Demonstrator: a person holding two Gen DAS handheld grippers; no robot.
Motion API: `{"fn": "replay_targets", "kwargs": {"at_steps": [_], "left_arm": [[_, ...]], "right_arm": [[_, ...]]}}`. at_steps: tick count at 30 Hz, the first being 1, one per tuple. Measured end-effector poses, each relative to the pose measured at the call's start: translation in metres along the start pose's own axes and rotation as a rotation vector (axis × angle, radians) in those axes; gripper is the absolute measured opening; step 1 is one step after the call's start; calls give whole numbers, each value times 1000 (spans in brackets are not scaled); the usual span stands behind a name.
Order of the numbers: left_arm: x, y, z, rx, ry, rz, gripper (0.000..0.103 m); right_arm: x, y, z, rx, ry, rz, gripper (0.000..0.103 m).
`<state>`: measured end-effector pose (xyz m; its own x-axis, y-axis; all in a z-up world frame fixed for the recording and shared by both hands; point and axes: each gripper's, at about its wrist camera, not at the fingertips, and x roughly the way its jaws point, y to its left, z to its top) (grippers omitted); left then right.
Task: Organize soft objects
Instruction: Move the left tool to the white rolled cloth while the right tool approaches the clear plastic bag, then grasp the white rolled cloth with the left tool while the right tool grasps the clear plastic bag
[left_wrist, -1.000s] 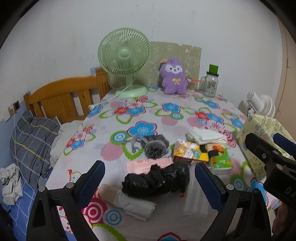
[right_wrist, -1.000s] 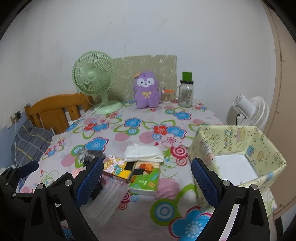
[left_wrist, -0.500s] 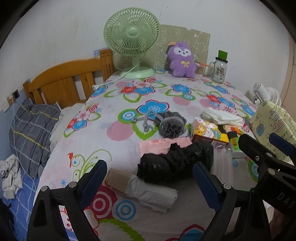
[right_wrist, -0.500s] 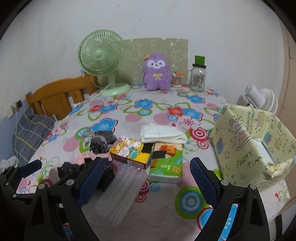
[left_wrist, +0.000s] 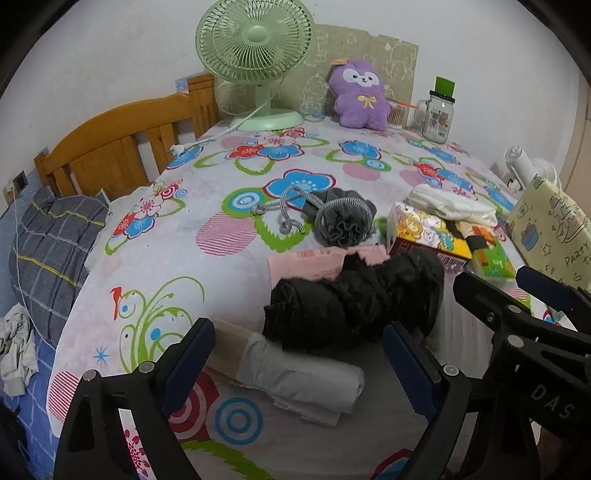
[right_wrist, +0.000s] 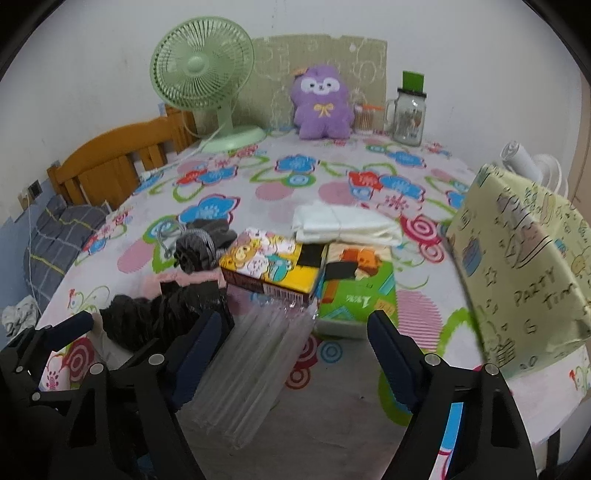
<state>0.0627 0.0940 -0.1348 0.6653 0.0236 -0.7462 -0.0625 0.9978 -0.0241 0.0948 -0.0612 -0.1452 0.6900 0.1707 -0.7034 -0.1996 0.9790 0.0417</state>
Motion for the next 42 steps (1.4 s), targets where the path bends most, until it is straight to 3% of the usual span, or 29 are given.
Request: {"fn": "replay_targets", "kwargs": {"at_steps": [11, 16, 24, 28, 33, 42], "left_arm": [[10, 6, -9, 2, 37, 48, 95], [9, 7, -11, -2, 28, 45, 95], [5, 3, -12, 21, 18, 6, 79], [2, 0, -12, 19, 13, -9, 60], [0, -1, -12, 10, 13, -13, 56], [-11, -8, -10, 9, -7, -15, 56]], "right_arm": [[21, 11, -9, -3, 99, 21, 77], [23, 11, -11, 22, 120, 30, 66], [22, 11, -11, 7, 124, 6, 32], [19, 15, -13, -25, 120, 7, 27], [15, 16, -14, -31, 115, 28, 22], [3, 13, -12, -19, 88, 45, 22]]}}
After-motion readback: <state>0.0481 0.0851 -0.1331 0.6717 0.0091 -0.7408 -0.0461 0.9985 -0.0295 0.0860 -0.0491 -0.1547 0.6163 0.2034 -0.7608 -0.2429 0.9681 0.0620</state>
